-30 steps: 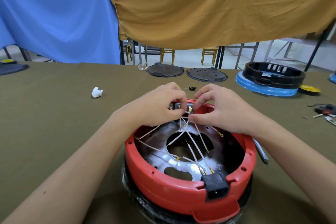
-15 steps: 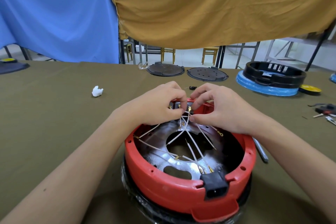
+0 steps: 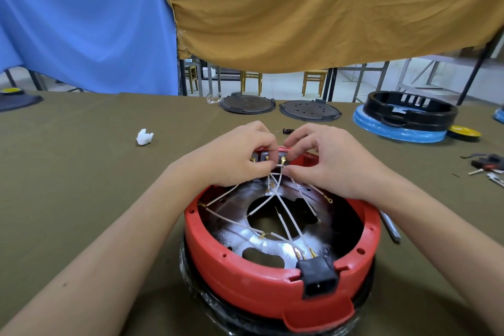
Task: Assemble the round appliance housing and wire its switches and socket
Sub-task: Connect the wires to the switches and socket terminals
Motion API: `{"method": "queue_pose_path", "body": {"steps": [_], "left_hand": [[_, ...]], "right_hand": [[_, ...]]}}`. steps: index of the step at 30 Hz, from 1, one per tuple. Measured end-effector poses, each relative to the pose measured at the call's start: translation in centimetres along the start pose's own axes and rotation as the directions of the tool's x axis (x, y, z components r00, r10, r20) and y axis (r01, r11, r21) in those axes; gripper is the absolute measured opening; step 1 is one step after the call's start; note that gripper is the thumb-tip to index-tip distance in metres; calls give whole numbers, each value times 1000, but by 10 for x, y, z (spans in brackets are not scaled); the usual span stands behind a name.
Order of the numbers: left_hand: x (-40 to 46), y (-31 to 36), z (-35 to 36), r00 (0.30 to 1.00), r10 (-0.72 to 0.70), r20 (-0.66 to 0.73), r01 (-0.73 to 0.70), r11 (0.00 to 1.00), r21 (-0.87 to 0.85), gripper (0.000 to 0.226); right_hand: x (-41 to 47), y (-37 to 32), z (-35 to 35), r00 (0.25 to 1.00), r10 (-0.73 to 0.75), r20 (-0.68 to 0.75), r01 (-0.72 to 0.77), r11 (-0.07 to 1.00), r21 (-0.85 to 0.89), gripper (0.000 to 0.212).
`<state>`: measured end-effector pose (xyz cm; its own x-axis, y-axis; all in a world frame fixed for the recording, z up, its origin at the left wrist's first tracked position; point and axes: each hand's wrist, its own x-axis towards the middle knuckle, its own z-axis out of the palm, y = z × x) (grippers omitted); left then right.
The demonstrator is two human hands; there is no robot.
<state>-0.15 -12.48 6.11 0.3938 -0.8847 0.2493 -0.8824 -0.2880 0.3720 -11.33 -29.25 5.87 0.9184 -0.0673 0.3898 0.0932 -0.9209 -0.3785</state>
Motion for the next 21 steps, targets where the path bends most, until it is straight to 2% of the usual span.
{"method": "queue_pose_path", "body": {"steps": [7, 16, 21], "left_hand": [[-1, 1, -1, 1000, -12, 4, 12, 1000, 6, 18], [0, 0, 0, 1000, 0, 0, 0, 1000, 1, 15], [0, 0, -1, 1000, -2, 0, 2, 1000, 7, 15]], "right_hand": [[-1, -2, 1, 1000, -2, -6, 1, 996, -86, 28], [-1, -2, -1, 997, -54, 51, 60, 992, -113, 12], [-1, -3, 0, 988, -119, 98, 136, 971, -195, 12]]}}
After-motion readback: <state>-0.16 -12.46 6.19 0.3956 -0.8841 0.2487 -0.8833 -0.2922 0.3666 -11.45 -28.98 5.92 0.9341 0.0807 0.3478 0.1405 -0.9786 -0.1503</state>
